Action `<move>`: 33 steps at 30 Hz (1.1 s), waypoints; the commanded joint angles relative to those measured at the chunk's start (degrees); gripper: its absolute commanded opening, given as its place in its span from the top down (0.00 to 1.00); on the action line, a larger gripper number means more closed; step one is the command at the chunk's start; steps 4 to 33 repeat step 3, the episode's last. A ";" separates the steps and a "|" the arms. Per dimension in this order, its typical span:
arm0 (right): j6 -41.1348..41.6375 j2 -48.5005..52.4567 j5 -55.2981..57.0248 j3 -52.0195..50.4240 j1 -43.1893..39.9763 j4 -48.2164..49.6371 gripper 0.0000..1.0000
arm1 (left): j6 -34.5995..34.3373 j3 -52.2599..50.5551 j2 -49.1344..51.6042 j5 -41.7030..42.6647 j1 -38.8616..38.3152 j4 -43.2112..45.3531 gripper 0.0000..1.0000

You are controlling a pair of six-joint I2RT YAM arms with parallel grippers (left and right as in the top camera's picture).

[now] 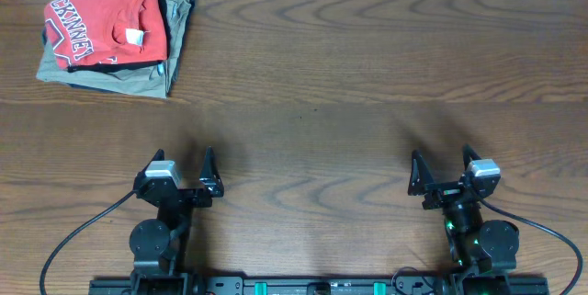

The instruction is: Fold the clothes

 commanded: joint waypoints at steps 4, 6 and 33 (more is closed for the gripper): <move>-0.85 -0.39 0.57 -0.15 0.50 -0.22 0.01 | 0.33 -0.92 -0.37 0.79 -0.17 -2.03 0.02; -0.85 -0.39 0.57 -0.15 0.50 -0.22 0.01 | 0.33 -0.92 -0.37 0.79 -0.17 -2.03 0.02; -0.85 -0.39 0.57 -0.15 0.50 -0.22 0.01 | 0.33 -0.92 -0.37 0.79 -0.17 -2.03 0.02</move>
